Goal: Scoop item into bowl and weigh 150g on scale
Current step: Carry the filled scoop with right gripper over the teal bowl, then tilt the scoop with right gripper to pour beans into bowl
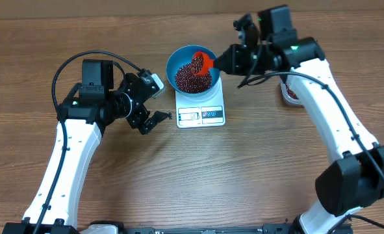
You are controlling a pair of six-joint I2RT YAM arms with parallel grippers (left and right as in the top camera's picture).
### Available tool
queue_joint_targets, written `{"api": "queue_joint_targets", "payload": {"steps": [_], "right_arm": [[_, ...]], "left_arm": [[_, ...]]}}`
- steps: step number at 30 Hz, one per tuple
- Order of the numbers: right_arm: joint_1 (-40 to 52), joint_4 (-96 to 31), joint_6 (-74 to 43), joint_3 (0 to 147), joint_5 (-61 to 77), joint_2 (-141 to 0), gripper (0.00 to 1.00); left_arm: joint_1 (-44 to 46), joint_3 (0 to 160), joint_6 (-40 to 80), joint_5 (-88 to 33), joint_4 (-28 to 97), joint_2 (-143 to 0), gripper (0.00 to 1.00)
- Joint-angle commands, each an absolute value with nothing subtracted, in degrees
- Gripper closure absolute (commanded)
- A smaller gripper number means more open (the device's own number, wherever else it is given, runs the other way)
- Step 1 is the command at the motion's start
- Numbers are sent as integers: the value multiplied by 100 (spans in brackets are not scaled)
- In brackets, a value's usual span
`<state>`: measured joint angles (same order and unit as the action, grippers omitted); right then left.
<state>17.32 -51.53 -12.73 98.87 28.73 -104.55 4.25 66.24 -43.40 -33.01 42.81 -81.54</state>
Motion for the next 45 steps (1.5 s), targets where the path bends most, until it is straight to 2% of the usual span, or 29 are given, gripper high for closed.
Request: {"api": "queue_joint_targets", "payload": {"steps": [1, 7, 14, 25, 35, 41, 45], "right_arm": [[2145, -5319, -854, 10398, 1160, -10471, 96], [2906, -5439, -220, 10661, -746, -10471, 96], [3559, -5459, 578, 10661, -2147, -10471, 96], [3745, -5459, 845, 10659, -2307, -10471, 96], [3306, -5481, 572, 10661, -1131, -10259, 96], [2305, -5651, 279, 10661, 799, -9679, 96], [1455, -5988, 281, 10661, 1612, -9323, 96]], "left_arm": [[414, 6591, -4261, -3391, 4285, -8128, 1], [414, 6591, -4261, -3393, 4285, -8128, 0], [414, 6591, -4261, -3393, 4285, -8128, 1], [414, 6591, -4261, -3393, 4283, -8128, 1], [414, 6591, -4261, -3393, 4285, -8128, 0], [414, 6591, -4259, -3393, 4285, -8128, 0], [414, 6591, -4261, -3393, 4283, -8128, 0]]}}
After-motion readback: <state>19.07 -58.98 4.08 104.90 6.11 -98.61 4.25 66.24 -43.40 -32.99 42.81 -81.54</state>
